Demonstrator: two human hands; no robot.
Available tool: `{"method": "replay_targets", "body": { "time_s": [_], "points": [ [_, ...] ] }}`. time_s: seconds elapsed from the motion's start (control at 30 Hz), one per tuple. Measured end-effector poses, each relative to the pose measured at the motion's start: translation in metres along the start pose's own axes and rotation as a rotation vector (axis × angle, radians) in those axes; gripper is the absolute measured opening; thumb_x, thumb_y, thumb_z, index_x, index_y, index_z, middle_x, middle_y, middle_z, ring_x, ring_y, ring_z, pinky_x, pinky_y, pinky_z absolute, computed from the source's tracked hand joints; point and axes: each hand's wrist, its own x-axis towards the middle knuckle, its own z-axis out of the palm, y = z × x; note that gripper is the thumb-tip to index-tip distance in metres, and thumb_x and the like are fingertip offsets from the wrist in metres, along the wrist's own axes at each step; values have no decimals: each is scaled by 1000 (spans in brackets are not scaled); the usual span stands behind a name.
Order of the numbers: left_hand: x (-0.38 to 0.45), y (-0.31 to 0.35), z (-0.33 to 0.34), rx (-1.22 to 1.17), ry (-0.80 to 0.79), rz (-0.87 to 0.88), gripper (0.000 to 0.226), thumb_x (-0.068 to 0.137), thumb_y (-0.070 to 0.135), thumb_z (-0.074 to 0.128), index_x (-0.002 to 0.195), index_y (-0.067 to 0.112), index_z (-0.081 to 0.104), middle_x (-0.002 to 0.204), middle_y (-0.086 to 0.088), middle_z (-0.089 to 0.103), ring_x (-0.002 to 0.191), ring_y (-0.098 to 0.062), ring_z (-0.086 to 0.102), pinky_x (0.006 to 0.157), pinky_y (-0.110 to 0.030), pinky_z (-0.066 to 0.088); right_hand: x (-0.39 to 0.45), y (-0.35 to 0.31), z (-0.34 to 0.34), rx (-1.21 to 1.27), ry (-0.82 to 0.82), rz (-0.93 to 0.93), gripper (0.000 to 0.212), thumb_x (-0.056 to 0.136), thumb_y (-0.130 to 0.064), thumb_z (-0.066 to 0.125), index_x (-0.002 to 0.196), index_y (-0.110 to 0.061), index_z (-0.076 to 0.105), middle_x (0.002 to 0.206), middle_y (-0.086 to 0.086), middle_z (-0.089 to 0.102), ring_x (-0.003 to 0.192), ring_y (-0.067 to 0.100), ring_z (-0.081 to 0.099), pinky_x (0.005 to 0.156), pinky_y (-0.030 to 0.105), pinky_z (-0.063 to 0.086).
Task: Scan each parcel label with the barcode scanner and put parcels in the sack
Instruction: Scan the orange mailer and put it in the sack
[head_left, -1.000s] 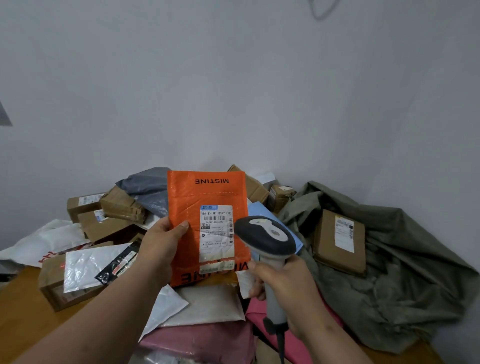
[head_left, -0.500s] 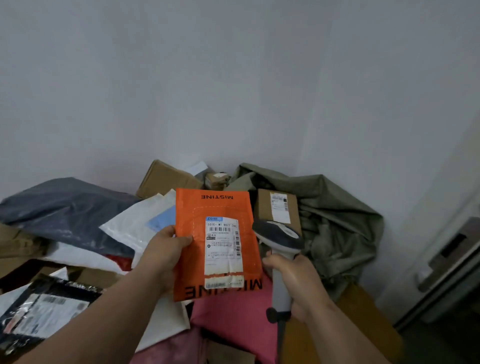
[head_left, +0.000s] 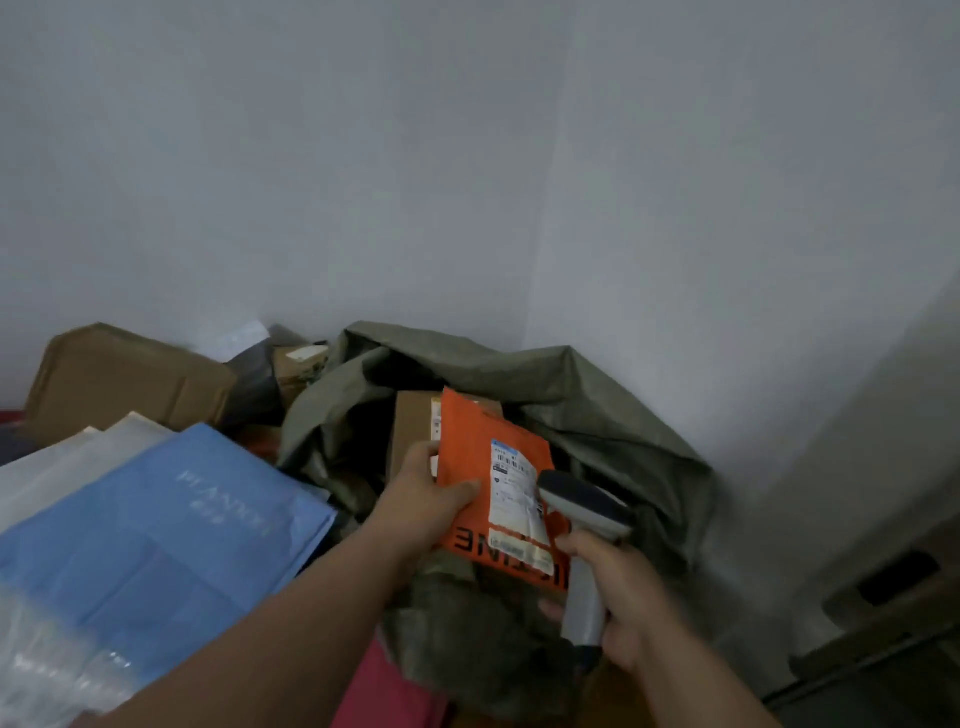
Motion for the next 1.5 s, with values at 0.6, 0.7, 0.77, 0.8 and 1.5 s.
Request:
{"method": "replay_targets", "body": {
  "time_s": [0.6, 0.7, 0.77, 0.8, 1.5],
  "points": [
    [136, 6, 90, 692, 26, 69, 47, 98, 7, 51, 145, 11, 48, 130, -13, 63, 113, -27, 62, 90, -29, 50, 118, -39, -24, -93, 18, -17, 37, 86, -13, 71, 122, -10, 63, 109, 11, 68, 98, 26, 65, 70, 35, 56],
    [147, -2, 87, 807, -16, 1, 39, 97, 9, 54, 135, 5, 54, 131, -15, 60, 118, -29, 58, 87, -27, 46, 118, -36, -18, -88, 33, -24, 33, 85, -13, 71, 117, -10, 65, 105, 11, 71, 97, 27, 68, 86, 46, 58],
    [147, -8, 81, 838, -46, 15, 42, 99, 17, 54, 140, 9, 49, 138, -13, 52, 120, -29, 55, 85, -24, 43, 114, -35, -14, -128, 15, -52, 31, 83, -14, 72, 114, -11, 67, 102, 10, 73, 96, 30, 70, 92, 51, 56],
    [142, -8, 74, 864, -37, 48, 46, 100, 23, 53, 144, 15, 45, 141, -11, 45, 121, -28, 52, 89, -24, 43, 109, -35, -11, -138, -6, -66, 28, 83, -13, 72, 111, -12, 68, 100, 11, 74, 94, 31, 71, 90, 51, 57],
    [-128, -96, -257, 774, 653, 110, 40, 93, 27, 63, 133, 19, 61, 128, -5, 58, 115, -25, 56, 96, -39, 47, -104, 63, 178, -231, -401, -193, 16, 88, -8, 71, 80, 4, 65, 61, 14, 63, 60, 27, 67, 62, 38, 56]
  ]
}}
